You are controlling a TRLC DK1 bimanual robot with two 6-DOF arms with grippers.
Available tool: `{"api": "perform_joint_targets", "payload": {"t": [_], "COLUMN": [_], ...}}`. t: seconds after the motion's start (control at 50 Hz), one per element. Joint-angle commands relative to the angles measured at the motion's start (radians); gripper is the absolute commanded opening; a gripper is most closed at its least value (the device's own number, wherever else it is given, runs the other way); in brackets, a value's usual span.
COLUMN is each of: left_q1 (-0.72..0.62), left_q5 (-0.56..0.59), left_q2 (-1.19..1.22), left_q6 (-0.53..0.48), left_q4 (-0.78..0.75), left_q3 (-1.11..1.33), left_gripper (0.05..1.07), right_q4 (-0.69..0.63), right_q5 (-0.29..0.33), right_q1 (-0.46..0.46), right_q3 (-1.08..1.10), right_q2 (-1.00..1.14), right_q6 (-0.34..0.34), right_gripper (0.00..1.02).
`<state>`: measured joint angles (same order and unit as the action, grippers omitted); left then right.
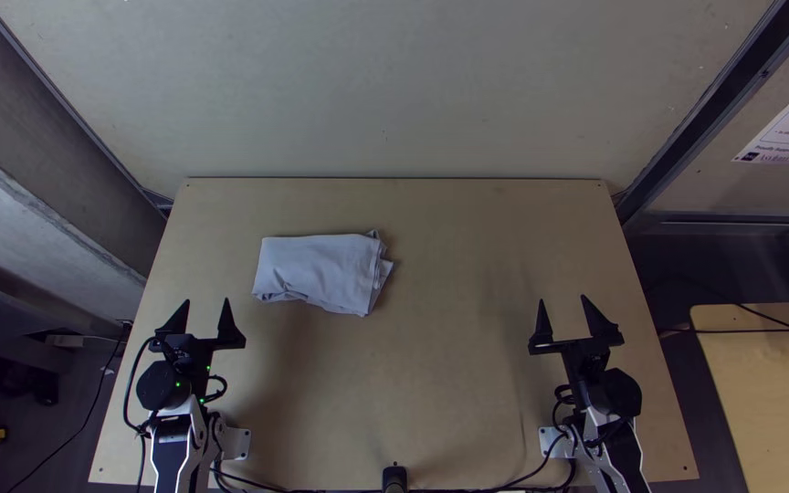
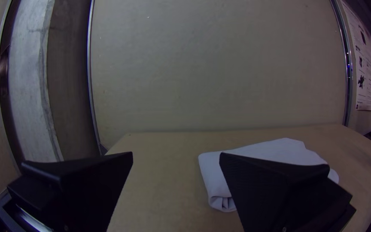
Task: Fold the t-shirt
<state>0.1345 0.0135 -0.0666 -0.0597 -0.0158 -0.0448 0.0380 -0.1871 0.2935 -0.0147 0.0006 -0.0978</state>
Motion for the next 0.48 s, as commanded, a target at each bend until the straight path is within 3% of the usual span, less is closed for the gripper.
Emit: {"api": "perform_joint_targets", "payload": {"t": [0.0, 0.46], "left_q1": [-0.004, -0.004], "left_q5": [0.000, 0.000], "left_q2": [0.070, 0.067], "left_q6": [0.018, 0.018], "left_q4": [0.030, 0.028], "left_q3": [0.040, 0.040], "left_gripper": [1.02, 1.02], "right_q4": [-0.010, -0.009], "right_q5": [0.000, 0.000], "right_q1": [-0.002, -0.002], "right_q3": [0.012, 0.012], "right_q2": [-0.004, -0.004], "right_q6": [0.015, 0.017], "right_gripper": [0.99, 0.99]}}
